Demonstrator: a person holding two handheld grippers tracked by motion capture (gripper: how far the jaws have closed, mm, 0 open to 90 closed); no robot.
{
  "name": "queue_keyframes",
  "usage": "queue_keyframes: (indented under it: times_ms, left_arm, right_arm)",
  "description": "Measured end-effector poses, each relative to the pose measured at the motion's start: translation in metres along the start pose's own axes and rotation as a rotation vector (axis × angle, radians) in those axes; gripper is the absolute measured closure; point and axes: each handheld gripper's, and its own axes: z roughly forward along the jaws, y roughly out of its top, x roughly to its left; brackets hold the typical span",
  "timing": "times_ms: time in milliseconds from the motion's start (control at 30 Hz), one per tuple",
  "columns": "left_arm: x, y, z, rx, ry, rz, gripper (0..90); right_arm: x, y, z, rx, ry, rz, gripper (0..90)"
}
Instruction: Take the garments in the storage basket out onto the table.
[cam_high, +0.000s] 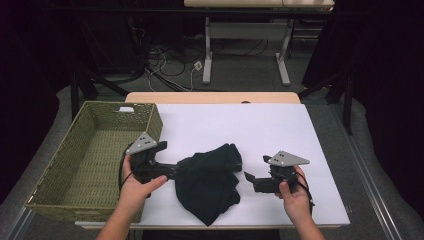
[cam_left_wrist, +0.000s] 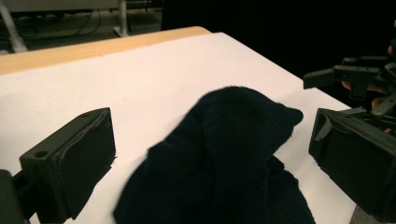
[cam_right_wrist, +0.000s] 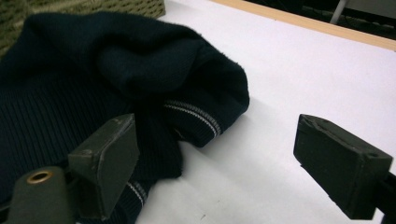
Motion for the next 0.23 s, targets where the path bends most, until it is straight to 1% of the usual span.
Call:
queue_keyframes:
  times_ms: [33, 67, 133, 167, 200, 233]
  left_arm:
    - [0.000, 0.000, 0.000, 0.000, 0.000, 0.000, 0.6]
    - [0.007, 0.002, -0.008, -0.010, 0.015, -0.016, 0.6]
    - [0.013, 0.003, -0.014, -0.022, 0.031, -0.027, 0.5]
    - [0.013, 0.003, -0.014, -0.022, 0.031, -0.027, 0.5]
    - [0.018, 0.004, -0.019, -0.029, 0.042, -0.039, 0.5]
    - [0.018, 0.004, -0.019, -0.029, 0.042, -0.039, 0.4]
  right_arm:
    - [0.000, 0.000, -0.001, -0.007, 0.005, 0.013, 13.4]
    - [-0.001, 0.001, -0.001, -0.015, 0.004, 0.014, 13.4]
    - [-0.002, 0.002, -0.003, -0.022, 0.001, 0.016, 13.4]
    - [-0.002, 0.002, -0.004, -0.024, -0.002, 0.020, 13.4]
    - [-0.002, 0.003, -0.005, -0.016, -0.001, 0.024, 13.3]
    - [-0.002, 0.003, -0.005, -0.016, -0.001, 0.024, 13.3]
